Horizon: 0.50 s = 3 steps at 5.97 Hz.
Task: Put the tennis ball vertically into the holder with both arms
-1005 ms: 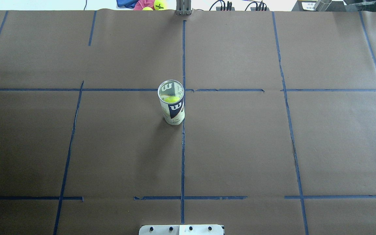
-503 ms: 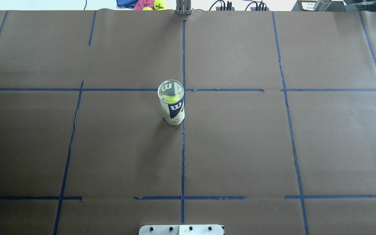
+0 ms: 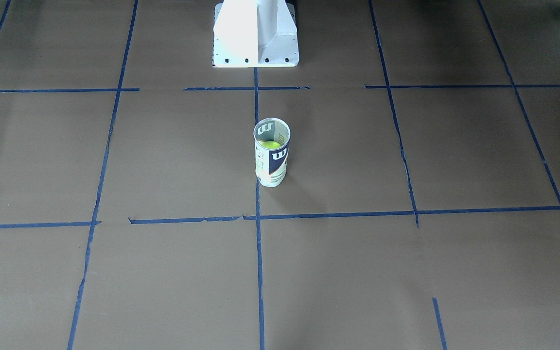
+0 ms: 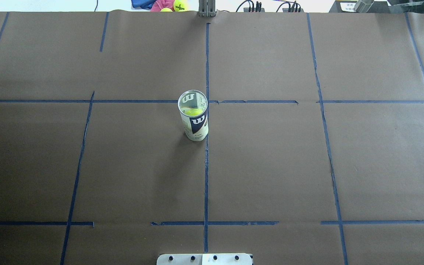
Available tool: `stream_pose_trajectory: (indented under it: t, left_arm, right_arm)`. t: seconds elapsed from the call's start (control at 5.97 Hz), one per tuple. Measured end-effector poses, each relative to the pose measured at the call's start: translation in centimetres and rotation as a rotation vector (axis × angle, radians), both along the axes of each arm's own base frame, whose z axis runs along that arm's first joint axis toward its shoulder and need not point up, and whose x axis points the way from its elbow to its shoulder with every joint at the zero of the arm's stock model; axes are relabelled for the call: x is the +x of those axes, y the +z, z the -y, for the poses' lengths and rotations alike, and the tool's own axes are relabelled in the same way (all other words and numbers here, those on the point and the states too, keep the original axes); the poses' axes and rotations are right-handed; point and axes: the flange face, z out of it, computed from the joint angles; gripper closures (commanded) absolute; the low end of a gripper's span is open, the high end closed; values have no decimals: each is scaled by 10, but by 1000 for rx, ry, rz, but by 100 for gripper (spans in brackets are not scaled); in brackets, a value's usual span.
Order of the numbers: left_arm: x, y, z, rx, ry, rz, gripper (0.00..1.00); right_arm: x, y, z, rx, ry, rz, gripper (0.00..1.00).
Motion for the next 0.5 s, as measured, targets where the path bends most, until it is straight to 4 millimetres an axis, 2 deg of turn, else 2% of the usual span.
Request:
stream_pose_trajectory:
  t: [0.5]
  left_arm:
    - [0, -4, 2, 18, 1, -1, 0]
  right_arm:
    - [-1, 0, 0, -1, -1, 0, 0]
